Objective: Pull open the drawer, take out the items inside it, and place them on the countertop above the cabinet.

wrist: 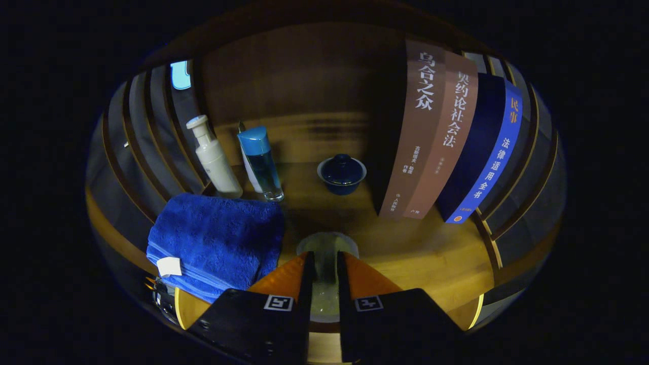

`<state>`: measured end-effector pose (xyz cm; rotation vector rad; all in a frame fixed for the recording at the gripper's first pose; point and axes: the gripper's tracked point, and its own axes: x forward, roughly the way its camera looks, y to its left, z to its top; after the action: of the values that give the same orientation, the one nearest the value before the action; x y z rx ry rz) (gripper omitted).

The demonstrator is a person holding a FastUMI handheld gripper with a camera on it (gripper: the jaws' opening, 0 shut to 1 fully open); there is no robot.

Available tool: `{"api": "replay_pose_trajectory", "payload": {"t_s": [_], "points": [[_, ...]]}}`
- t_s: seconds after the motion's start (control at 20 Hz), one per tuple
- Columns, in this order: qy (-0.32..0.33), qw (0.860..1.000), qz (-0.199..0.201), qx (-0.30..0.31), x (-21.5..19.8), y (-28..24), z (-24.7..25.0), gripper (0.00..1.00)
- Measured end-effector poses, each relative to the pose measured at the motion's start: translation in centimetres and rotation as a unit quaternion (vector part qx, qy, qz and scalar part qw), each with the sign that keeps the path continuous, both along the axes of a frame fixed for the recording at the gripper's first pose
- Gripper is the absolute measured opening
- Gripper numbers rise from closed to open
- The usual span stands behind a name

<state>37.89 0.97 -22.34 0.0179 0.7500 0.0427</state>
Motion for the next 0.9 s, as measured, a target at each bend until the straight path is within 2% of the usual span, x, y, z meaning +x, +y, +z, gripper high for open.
{"api": "replay_pose_trajectory", "payload": {"t_s": [0.05, 0.1, 0.15, 0.35, 0.55, 0.65, 0.8, 0.9], "points": [[-0.004, 1.000, 0.002, 0.000, -0.1, 0.1, 0.4, 0.32], [-0.008, 1.000, 0.005, 0.000, 0.0, 0.2, 0.4, 0.43], [-0.013, 1.000, 0.006, -0.003, 0.1, 0.3, 0.7, 0.47], [-0.030, 0.999, 0.015, -0.010, 0.0, 0.6, 1.1, 1.00], [-0.045, 0.999, 0.020, -0.015, -0.5, 0.9, 1.7, 0.99], [-0.073, 0.997, 0.019, -0.011, -0.9, 1.2, 3.1, 0.99], [-0.148, 0.989, 0.021, -0.013, -2.3, 1.5, 6.8, 0.99], [-0.212, 0.977, 0.022, -0.020, -4.5, 1.8, 10.0, 0.99]]}}
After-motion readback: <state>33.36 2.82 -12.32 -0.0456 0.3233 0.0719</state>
